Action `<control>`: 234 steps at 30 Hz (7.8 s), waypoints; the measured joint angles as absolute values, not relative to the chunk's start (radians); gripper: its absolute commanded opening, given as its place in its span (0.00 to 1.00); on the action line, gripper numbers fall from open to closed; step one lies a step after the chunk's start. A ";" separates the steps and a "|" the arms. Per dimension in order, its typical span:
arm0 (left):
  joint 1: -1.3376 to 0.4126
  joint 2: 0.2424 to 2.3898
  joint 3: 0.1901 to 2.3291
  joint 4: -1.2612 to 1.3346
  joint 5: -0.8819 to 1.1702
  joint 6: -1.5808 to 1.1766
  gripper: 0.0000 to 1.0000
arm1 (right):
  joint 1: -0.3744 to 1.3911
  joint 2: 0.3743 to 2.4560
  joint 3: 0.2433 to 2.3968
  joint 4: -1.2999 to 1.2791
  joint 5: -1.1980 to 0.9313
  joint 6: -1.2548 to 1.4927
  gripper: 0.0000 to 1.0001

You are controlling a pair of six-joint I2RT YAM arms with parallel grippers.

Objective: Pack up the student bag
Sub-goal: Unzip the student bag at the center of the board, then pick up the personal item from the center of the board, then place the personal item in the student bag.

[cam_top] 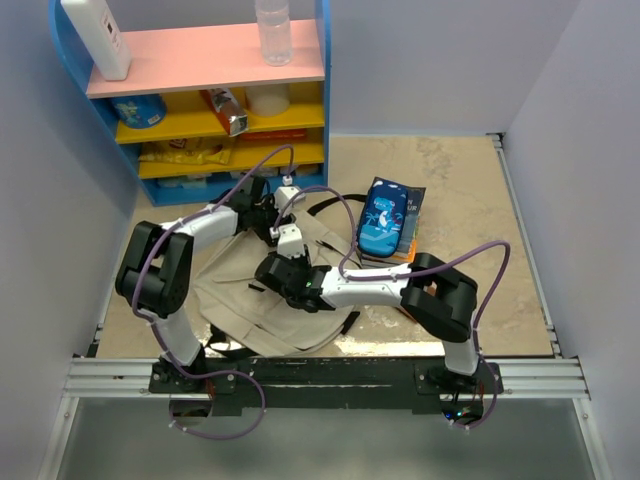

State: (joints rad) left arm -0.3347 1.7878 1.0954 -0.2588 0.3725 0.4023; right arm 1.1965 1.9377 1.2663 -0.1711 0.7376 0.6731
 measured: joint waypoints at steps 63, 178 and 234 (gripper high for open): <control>-0.490 1.470 0.818 -0.445 0.273 0.499 0.63 | 1.152 1.832 0.900 0.179 0.651 0.950 0.12; -0.419 1.307 0.862 -0.339 0.223 0.333 0.00 | 0.840 1.337 0.580 -0.575 0.738 1.393 0.34; -0.413 1.240 0.836 -0.360 0.279 0.332 0.00 | 1.112 1.704 0.940 0.273 0.319 0.564 0.45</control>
State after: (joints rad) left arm -0.4126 1.2396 0.8364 -0.3603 0.2794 0.3325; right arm 1.1122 1.7039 0.9401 0.2726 0.3195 0.5644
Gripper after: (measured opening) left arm 0.029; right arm 0.618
